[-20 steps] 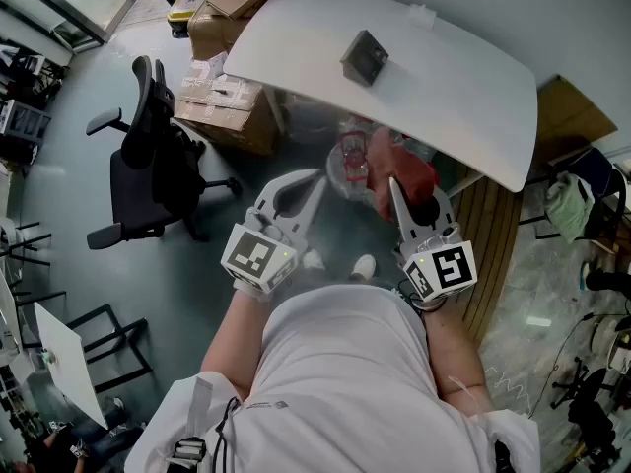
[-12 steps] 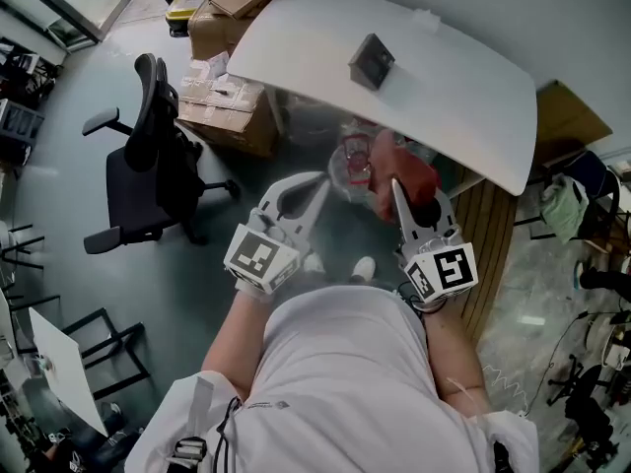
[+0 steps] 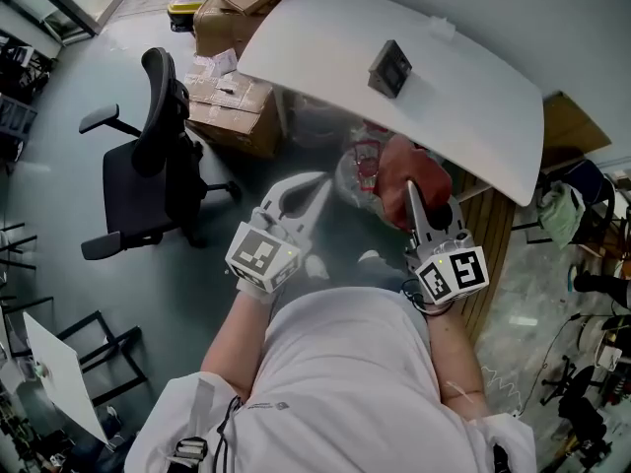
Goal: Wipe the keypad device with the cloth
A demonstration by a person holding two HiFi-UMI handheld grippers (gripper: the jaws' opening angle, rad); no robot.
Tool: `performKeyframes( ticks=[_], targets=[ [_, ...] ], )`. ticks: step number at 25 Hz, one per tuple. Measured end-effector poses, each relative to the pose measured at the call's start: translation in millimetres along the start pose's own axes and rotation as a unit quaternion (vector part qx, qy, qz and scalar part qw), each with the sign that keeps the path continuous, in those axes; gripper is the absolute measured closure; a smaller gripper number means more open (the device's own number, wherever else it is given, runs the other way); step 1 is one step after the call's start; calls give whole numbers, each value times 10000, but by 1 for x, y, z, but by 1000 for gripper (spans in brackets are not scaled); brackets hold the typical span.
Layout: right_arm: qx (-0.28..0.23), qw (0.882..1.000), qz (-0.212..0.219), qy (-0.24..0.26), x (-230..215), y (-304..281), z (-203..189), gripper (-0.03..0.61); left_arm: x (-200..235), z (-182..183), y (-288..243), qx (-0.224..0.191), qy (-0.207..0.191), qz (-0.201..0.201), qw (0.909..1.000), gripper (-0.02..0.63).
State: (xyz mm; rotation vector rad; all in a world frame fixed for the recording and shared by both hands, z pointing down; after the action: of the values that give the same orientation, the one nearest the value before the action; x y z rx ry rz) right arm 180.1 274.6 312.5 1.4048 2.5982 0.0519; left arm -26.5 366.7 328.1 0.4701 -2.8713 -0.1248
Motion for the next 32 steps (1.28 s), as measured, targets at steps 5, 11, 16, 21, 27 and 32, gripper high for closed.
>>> performKeyframes(
  ticks=[5, 11, 16, 21, 27, 32],
  targets=[
    [115, 9999, 35, 32, -17, -17, -10, 525, 15, -15, -12, 114, 94, 98, 9998, 604],
    [195, 9996, 209, -87, -62, -57, -18, 525, 32, -24, -57, 266, 17, 276, 9993, 604],
    [188, 9986, 461, -177, -111, -91, -14, 525, 45, -22, -119, 390, -259, 310, 9984, 603],
    [324, 9972, 529, -407, -159, -110, -15, 525, 53, -21, -174, 531, -501, 366, 9967, 603],
    [436, 9956, 387, -738, -199, -126, -20, 525, 61, -25, -211, 699, -624, 454, 9946, 603],
    [557, 9936, 216, -955, -218, -148, -34, 525, 91, -38, -227, 915, -454, 451, 9937, 603]
  ],
)
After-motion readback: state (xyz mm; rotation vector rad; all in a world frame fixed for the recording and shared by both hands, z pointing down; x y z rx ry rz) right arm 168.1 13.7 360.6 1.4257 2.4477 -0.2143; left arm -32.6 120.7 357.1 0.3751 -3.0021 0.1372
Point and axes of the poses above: the fingertips, and each gripper's own axes: y backward along the fingers, x to its left, z out of its top, the point moved 7 cm from there along y, backward along the fingers, and after that the axes turned 11 degrees about -x, right-handed, at the moved point
